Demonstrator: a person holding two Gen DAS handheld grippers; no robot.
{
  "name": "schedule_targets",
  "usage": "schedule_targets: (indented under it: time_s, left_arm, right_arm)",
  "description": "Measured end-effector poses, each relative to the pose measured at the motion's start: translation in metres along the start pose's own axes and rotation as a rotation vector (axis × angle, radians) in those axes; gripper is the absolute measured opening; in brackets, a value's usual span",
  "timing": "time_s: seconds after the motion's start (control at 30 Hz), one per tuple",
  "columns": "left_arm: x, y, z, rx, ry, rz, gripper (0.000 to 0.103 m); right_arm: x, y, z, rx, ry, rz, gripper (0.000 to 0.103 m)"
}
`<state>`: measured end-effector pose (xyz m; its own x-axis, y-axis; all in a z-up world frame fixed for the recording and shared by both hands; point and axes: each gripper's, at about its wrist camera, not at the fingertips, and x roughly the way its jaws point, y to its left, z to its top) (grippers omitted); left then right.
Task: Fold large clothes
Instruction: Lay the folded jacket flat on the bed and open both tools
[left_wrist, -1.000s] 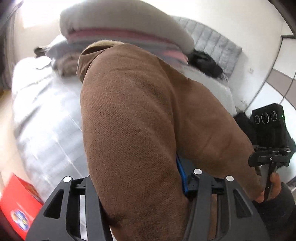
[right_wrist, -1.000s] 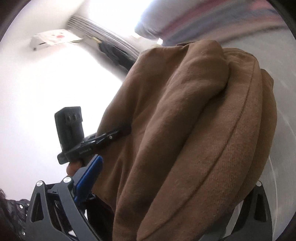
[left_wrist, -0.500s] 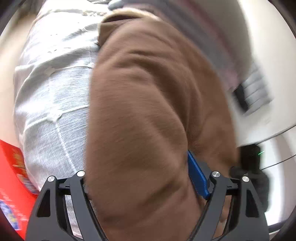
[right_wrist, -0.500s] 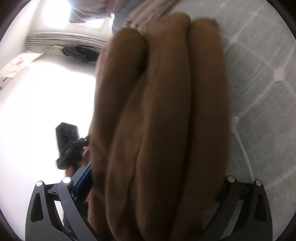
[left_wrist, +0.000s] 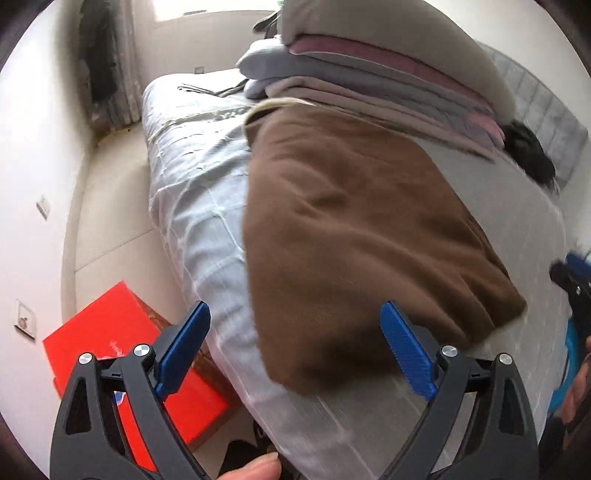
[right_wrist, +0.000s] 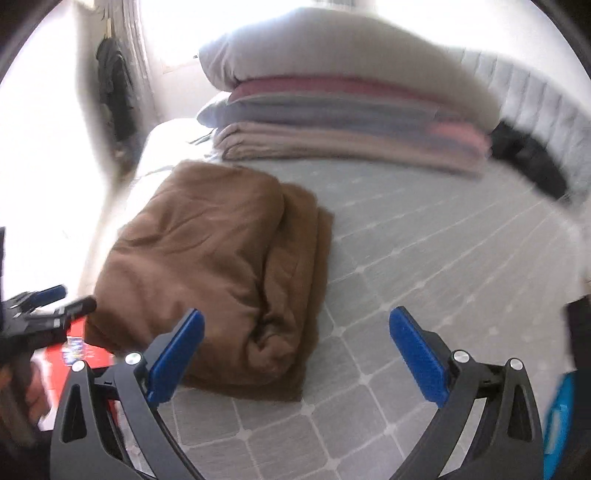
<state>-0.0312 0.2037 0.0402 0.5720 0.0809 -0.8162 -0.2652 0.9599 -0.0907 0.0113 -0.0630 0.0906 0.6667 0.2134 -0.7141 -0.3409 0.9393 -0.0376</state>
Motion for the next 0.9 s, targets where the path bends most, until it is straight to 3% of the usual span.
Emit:
schedule_targets:
  time_s: [0.1, 0.2, 0.43, 0.9]
  left_arm:
    - [-0.013, -0.016, -0.022, -0.019, -0.008, -0.044, 0.090]
    - [-0.017, -0.032, -0.032, -0.003, -0.010, -0.019, 0.090]
    - [-0.033, -0.025, -0.026, -0.009, -0.079, 0.043, 0.090]
    - [-0.055, -0.041, -0.022, 0.009, -0.150, 0.063, 0.090]
  right_arm:
    - [-0.016, 0.024, -0.013, -0.023, -0.030, -0.051, 0.097]
    - [-0.002, 0.030, -0.011, 0.032, -0.002, 0.018, 0.097]
    - [-0.009, 0.048, -0.019, 0.037, -0.017, -0.051, 0.097]
    - [-0.018, 0.047, -0.013, 0.075, -0.049, -0.042, 0.097]
